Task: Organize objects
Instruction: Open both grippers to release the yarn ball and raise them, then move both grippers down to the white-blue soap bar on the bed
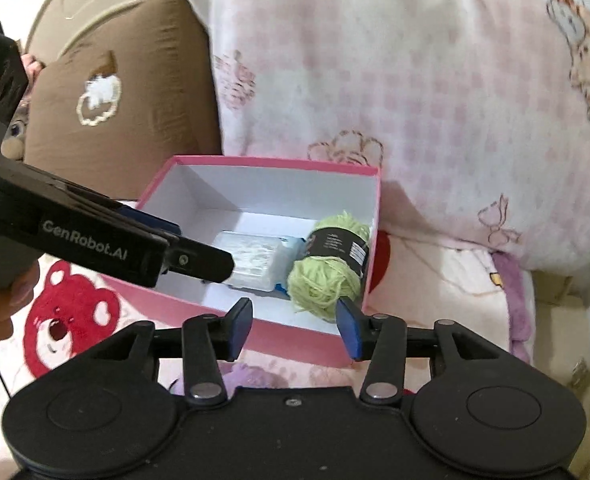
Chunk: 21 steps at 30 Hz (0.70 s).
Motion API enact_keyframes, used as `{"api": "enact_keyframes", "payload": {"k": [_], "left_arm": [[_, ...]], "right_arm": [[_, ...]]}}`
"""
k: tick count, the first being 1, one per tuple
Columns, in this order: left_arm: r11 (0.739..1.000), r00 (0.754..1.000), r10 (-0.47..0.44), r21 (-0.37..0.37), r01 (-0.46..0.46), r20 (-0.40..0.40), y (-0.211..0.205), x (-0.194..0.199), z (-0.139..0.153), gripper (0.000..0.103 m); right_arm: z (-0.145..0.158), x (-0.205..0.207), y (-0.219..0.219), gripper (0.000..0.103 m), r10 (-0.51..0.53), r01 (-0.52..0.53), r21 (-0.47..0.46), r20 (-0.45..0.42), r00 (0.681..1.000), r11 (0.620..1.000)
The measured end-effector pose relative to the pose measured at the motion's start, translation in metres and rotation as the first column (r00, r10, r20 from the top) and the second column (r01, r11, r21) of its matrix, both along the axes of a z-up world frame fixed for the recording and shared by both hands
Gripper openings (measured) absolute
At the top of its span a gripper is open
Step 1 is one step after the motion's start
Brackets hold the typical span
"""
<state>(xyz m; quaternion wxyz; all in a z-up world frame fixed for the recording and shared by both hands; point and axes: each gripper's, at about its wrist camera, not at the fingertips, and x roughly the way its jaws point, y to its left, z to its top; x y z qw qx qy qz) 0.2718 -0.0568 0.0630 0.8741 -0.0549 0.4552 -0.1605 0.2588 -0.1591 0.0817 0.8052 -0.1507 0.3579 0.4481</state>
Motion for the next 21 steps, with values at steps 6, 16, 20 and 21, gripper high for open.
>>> {"api": "enact_keyframes", "payload": {"k": [6,16,20,21], "left_arm": [[0.998,0.999,-0.019,0.059,0.018,0.026,0.006,-0.033,0.026,0.078],[0.998,1.0,-0.026,0.06,0.026,-0.004,0.025,-0.084,0.041,0.081],[0.999,1.0,-0.025,0.035,0.025,-0.001,0.035,-0.104,0.045,0.086],[0.999,1.0,-0.023,0.031,0.023,0.006,0.035,-0.107,0.044,0.089]], "right_arm": [[0.024,-0.035,-0.006,0.056,0.051,-0.05,-0.006,0.034,0.998,0.999],[0.05,-0.084,-0.014,0.068,0.114,-0.113,-0.014,0.073,0.991,0.994],[0.057,-0.098,-0.021,0.073,0.148,-0.148,-0.013,0.086,0.985,0.989],[0.057,-0.102,-0.024,0.074,0.159,-0.158,-0.01,0.093,0.983,0.987]]}}
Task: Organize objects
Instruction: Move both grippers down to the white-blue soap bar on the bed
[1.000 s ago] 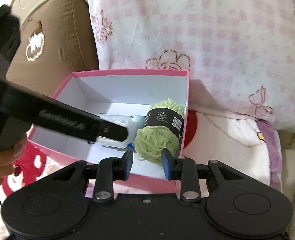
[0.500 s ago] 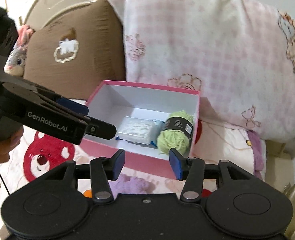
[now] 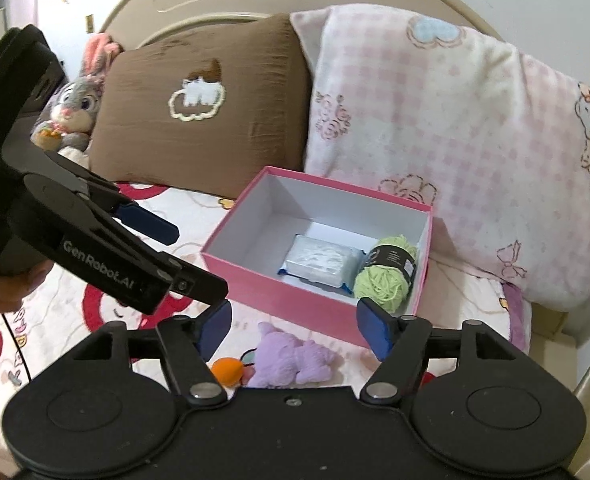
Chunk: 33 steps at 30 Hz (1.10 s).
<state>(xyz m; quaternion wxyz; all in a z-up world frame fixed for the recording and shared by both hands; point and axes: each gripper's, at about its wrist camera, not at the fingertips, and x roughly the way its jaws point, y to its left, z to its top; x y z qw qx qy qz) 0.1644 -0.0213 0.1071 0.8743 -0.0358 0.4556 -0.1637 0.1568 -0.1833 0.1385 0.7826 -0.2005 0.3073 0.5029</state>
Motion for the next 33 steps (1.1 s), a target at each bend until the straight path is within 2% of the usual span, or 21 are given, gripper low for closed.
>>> {"api": "enact_keyframes", "payload": {"k": [7,14,21,26,29,33], "left_arm": [[0.999,0.999,-0.023,-0.024,0.022,-0.031,0.005,-0.032,-0.015,0.093],[1.0,0.998,-0.014,-0.002,0.014,-0.054,0.007,-0.057,-0.036,0.096],[1.0,0.995,0.02,0.0,-0.02,-0.1,0.009,-0.067,-0.064,0.096],[0.996,0.994,0.073,-0.046,-0.078,-0.087,0.016,-0.072,-0.084,0.096],[0.991,0.992,0.102,-0.076,-0.108,-0.079,0.019,-0.075,-0.1,0.096],[0.991,0.99,0.108,-0.074,-0.115,-0.089,0.014,-0.075,-0.122,0.096]], "right_arm": [[-0.006,-0.018,-0.022,0.086,0.046,-0.046,0.025,-0.008,0.999,0.999],[-0.022,-0.035,-0.035,0.088,0.106,-0.106,-0.015,-0.003,0.994,0.994],[-0.042,-0.042,-0.043,0.089,0.155,-0.156,-0.017,-0.017,0.988,0.988],[-0.067,-0.047,-0.047,0.089,0.167,-0.167,0.057,0.001,0.986,0.984],[-0.087,-0.049,-0.044,0.089,0.168,-0.169,0.037,0.022,0.986,0.985],[-0.112,-0.047,-0.039,0.089,0.173,-0.173,0.006,0.037,0.984,0.985]]}}
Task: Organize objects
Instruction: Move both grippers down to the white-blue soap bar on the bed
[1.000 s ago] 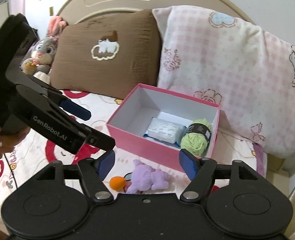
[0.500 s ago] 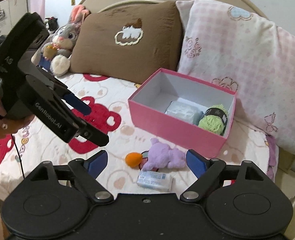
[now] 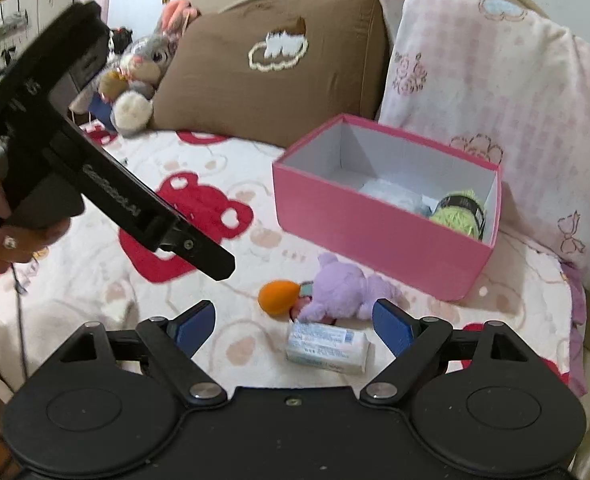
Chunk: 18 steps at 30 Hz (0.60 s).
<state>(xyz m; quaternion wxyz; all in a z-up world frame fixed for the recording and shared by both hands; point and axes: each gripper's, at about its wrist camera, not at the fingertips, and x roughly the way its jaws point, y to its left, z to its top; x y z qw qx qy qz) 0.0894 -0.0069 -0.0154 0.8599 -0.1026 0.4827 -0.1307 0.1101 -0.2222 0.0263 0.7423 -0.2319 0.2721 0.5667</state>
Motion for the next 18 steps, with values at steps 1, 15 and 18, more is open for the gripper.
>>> {"api": "enact_keyframes", "payload": {"k": [1,15,18], "left_arm": [[1.0,1.0,-0.012,0.023,0.012,-0.012,-0.004,0.001,-0.007,0.096],[1.0,0.995,-0.013,0.008,0.013,0.1,-0.03,0.004,-0.065,0.096],[1.0,0.993,-0.026,-0.013,0.028,0.119,-0.035,0.004,-0.073,0.096]], "right_arm": [[-0.006,0.001,0.001,0.089,0.005,-0.005,-0.007,0.004,1.0,1.0],[-0.072,0.016,0.025,0.089,0.079,-0.075,-0.052,0.077,0.994,0.996],[-0.087,0.023,0.026,0.089,0.063,-0.06,-0.058,0.065,0.996,0.997]]}}
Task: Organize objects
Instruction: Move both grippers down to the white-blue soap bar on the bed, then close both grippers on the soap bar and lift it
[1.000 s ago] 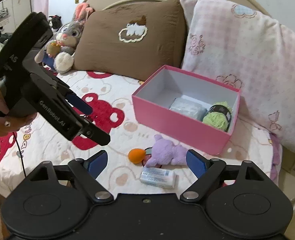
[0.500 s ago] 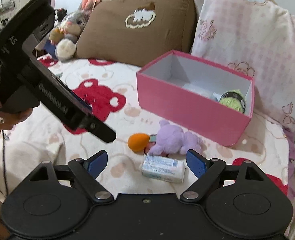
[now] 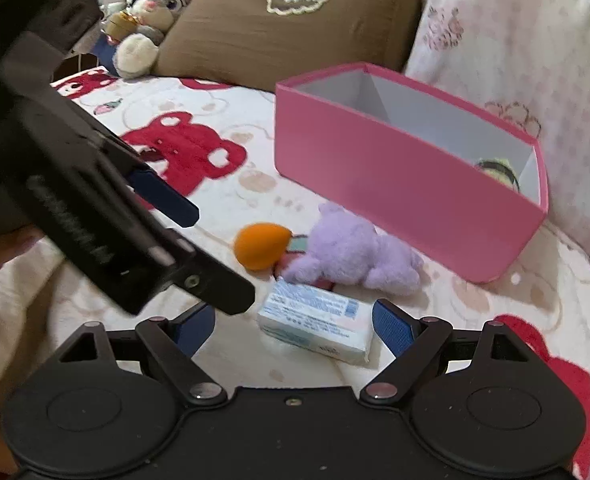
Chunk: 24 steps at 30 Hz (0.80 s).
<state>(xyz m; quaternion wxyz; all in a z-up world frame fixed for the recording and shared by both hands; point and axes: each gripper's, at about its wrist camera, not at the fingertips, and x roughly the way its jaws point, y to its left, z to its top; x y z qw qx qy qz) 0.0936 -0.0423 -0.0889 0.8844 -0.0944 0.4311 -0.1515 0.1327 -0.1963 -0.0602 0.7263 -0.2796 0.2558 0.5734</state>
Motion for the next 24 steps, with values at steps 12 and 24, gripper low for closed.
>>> {"api": "enact_keyframes", "payload": {"k": [12,24], "left_arm": [[0.984,0.994,0.079,-0.156,-0.089,-0.071,-0.003,0.022,-0.041,0.078],[0.976,0.991,0.097,-0.184,-0.113,-0.093,-0.01,0.034,-0.055,0.046]], "right_arm": [[-0.031,0.015,0.008,0.089,-0.036,0.035,-0.036,-0.039,0.999,0.999],[-0.039,0.042,0.006,0.082,-0.086,0.083,-0.026,-0.182,0.98,0.996]]}}
